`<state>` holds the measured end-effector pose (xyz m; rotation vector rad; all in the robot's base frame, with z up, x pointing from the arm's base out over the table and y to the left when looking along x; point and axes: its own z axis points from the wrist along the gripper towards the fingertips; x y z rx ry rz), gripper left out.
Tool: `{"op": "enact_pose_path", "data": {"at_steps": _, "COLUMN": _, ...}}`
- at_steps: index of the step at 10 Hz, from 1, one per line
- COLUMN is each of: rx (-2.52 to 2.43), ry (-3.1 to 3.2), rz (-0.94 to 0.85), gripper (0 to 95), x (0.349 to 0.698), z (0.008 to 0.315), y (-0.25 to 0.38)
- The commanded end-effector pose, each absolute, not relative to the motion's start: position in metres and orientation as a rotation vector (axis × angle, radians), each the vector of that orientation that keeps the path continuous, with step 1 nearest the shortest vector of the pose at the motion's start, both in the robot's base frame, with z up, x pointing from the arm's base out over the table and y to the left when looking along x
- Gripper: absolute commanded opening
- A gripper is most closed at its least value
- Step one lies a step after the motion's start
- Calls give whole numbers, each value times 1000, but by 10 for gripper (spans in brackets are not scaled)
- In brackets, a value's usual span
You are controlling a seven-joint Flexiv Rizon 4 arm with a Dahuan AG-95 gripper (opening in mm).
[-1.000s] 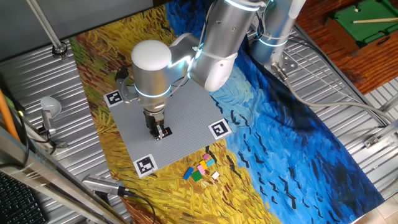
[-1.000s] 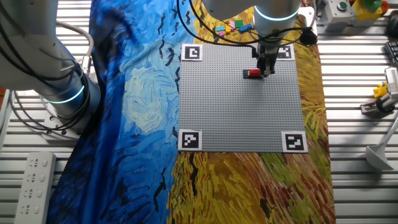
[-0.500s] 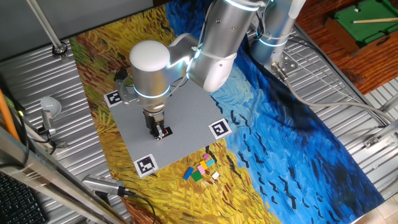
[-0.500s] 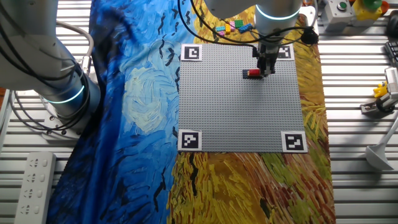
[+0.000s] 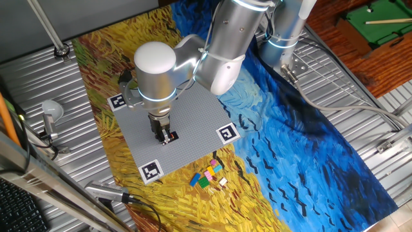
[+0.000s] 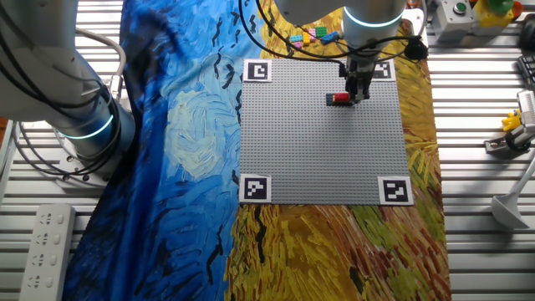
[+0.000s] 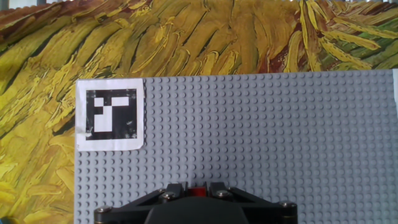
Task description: Stack small Lego blocks one on top of the other
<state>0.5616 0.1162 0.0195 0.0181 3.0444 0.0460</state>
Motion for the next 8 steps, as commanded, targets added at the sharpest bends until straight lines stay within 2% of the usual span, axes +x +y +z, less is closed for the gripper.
{"op": "enact_pose_path", "data": {"at_steps": 1, "rx": 13, "ry": 3048, "rz": 50, "gripper": 0, "x": 562, "z": 22, "y": 117}}
{"op": "enact_pose_path", "data": {"at_steps": 8, "rx": -2, "ry": 3045, "rz": 53, "gripper": 0, "x": 557, "z": 21, "y": 116}}
